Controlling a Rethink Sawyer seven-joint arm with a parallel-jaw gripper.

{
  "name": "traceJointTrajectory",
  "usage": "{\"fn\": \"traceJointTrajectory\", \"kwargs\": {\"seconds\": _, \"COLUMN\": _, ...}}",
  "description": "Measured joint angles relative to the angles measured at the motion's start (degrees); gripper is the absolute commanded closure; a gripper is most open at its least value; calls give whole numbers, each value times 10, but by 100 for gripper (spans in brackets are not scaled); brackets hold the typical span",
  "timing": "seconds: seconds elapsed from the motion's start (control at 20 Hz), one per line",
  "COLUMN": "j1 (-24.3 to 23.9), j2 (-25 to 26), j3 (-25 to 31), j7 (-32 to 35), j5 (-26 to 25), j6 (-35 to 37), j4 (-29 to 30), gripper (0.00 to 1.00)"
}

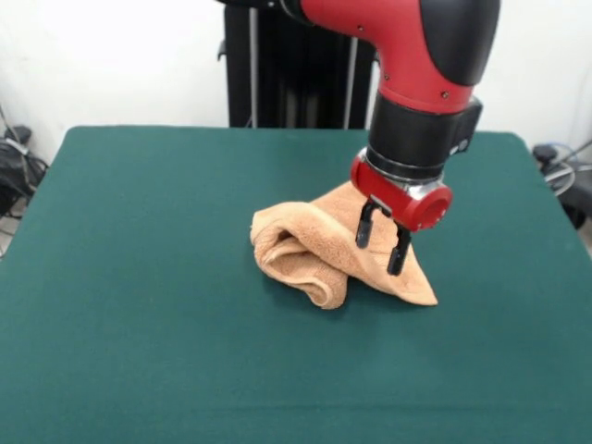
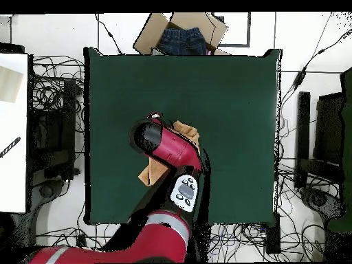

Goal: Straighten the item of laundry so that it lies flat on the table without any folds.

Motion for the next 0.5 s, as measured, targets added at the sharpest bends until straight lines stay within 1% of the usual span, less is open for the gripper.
{"fn": "traceJointTrajectory", "kwargs": {"seconds": 0.5, "j1": -3, "j2": 3, "j3": 0, "j7": 0, "j5": 0, "j6": 0, "j4": -1, "gripper": 0}}
